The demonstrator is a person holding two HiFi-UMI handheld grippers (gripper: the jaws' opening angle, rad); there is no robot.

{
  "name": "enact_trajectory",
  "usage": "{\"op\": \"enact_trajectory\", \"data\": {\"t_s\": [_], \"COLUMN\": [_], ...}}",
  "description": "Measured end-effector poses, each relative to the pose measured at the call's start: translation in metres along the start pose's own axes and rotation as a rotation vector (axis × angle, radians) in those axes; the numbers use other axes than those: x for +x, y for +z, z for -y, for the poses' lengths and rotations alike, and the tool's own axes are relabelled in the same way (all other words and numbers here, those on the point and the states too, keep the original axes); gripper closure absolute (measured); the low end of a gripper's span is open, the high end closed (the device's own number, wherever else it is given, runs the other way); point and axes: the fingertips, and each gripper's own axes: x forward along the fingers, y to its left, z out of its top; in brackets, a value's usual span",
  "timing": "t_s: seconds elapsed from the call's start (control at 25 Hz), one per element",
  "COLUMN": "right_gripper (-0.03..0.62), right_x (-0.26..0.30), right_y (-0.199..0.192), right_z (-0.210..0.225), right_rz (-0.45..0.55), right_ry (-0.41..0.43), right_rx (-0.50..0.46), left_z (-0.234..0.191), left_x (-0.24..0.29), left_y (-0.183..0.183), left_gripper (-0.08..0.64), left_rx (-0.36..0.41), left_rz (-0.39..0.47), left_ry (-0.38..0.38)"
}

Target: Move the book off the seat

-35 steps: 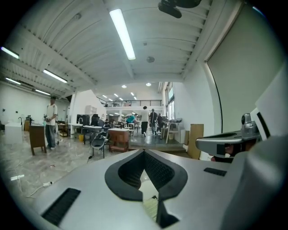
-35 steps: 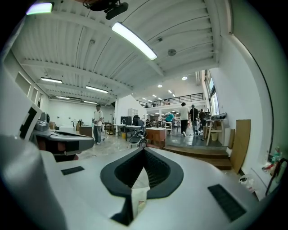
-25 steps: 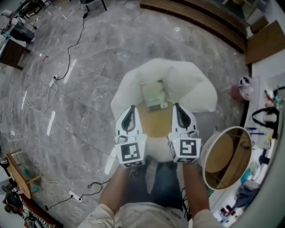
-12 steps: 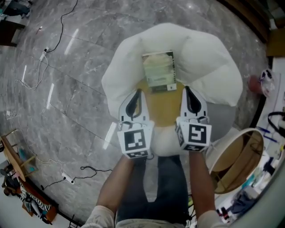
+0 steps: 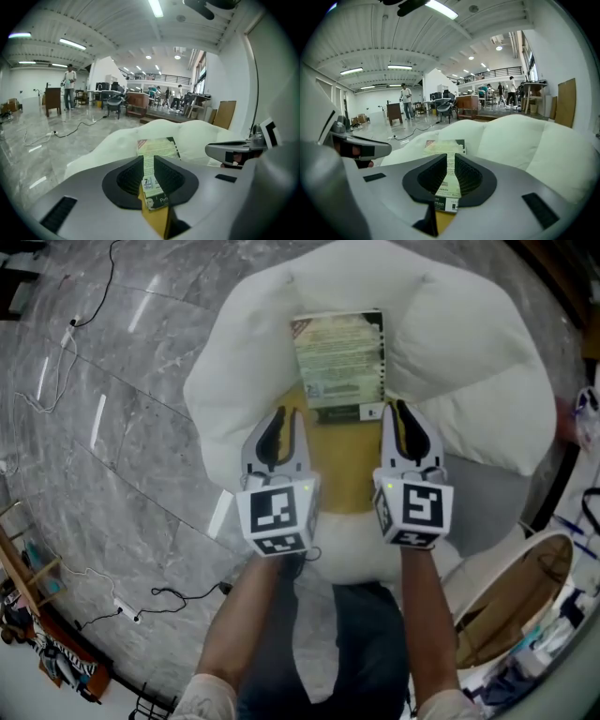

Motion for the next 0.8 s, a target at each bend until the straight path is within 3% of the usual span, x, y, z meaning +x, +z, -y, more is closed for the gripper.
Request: {"op": "enact_trajectory", "data": {"t_s": [0.36,0.64,0.8], "right_gripper": [0.424,0.379,0.376], "right_x": [0.070,0.107,0.117], "right_y": [-0.068,-0.112,-0.114], "right_z": [0.016,0.026,0.027], "right_rz": [-0.044,-0.089,-0.079], "right_ry": [0.045,0.081,0.149], "right_rx": [0.036,0.074,0.152], "left_z": [0.000,0.003,0.006], "left_x": [0.079,0.117,0.127], "left_y": [-0.079,-0.106,-0.107], "left_gripper": [0.364,0.344,0.345], "left_rx": [-0.069,-0.081,-0.091], "left_rz": [-0.082,-0.079,-0.055], "left_ry": [-0.069,-0.095,-0.113]}}
